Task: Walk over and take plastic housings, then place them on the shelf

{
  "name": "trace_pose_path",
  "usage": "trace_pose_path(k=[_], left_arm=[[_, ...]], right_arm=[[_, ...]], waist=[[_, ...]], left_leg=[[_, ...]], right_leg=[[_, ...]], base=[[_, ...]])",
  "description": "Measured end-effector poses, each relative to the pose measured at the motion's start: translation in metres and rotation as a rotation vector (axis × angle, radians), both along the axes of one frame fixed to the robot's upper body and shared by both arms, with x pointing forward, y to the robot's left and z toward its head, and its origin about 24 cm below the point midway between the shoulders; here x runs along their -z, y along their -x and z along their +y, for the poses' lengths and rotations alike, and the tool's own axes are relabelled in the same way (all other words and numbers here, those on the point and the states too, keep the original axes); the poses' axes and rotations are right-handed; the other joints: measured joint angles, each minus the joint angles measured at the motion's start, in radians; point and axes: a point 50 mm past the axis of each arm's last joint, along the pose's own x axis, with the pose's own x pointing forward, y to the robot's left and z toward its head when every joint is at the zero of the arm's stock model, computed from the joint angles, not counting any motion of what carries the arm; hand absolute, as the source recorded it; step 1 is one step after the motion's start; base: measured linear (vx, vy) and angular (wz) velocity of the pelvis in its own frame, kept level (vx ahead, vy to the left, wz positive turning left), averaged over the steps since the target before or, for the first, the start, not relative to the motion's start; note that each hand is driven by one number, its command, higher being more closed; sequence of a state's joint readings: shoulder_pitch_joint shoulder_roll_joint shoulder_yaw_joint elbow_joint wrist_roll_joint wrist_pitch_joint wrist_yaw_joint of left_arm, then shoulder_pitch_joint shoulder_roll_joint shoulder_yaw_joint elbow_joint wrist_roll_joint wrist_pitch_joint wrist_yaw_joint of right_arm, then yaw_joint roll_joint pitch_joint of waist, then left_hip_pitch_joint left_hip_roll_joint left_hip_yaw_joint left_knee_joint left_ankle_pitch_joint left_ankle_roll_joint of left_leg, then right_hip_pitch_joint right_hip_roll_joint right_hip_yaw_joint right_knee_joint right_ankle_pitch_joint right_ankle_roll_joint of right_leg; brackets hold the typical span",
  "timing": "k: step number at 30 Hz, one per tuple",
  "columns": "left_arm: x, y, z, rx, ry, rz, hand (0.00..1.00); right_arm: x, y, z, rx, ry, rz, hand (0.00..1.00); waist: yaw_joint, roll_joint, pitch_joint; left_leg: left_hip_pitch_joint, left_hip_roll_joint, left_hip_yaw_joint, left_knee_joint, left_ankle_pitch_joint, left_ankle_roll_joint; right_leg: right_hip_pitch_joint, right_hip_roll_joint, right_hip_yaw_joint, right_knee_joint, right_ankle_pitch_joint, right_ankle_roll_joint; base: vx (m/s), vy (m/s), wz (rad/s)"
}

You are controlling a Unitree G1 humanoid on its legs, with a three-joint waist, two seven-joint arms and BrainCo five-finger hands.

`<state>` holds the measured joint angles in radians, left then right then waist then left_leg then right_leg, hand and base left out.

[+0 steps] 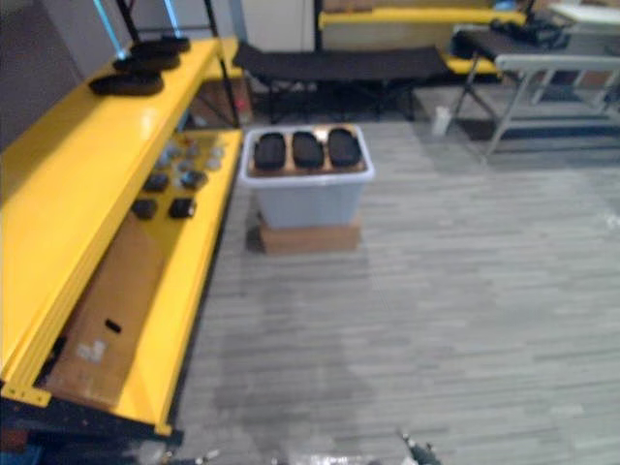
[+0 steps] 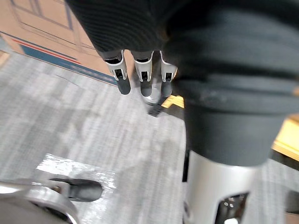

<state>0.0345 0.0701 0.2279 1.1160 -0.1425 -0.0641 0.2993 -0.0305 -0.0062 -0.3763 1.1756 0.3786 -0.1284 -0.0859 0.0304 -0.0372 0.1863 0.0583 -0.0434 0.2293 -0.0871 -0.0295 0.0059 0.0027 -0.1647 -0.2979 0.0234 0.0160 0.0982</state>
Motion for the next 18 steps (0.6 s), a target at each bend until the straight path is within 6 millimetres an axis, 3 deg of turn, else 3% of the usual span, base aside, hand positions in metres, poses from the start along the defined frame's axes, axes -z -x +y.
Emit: trace_pose_path(k=[7,12,18], left_arm=[[-0.004,-0.016,-0.007,0.006,0.006,-0.068,0.00],[-0.009,-0.033,-0.019,0.026,0.021,-0.140,0.00],[-0.009,-0.034,-0.022,0.054,0.018,-0.145,0.00]], right_arm=[[-0.005,-0.008,0.001,-0.022,0.017,-0.058,0.00],[-0.009,-0.016,0.004,-0.050,0.024,-0.096,0.00],[-0.009,-0.015,0.005,-0.048,0.025,-0.099,0.00]], waist=[[0.020,-0.002,0.016],[0.029,0.007,0.014],[0.045,0.008,0.014]], left_leg=[[-0.004,0.004,0.021,0.006,-0.016,-0.004],[-0.025,0.033,0.030,0.192,-0.121,-0.018],[-0.022,0.044,0.039,0.255,-0.168,-0.013]], right_leg=[[-0.022,-0.005,0.019,0.024,-0.019,0.004],[0.004,-0.006,0.031,0.078,-0.023,-0.003],[0.018,-0.006,0.041,0.098,-0.023,-0.003]], base=[[0.12,0.021,-0.06],[0.17,0.035,-0.06],[0.09,0.047,-0.06]])
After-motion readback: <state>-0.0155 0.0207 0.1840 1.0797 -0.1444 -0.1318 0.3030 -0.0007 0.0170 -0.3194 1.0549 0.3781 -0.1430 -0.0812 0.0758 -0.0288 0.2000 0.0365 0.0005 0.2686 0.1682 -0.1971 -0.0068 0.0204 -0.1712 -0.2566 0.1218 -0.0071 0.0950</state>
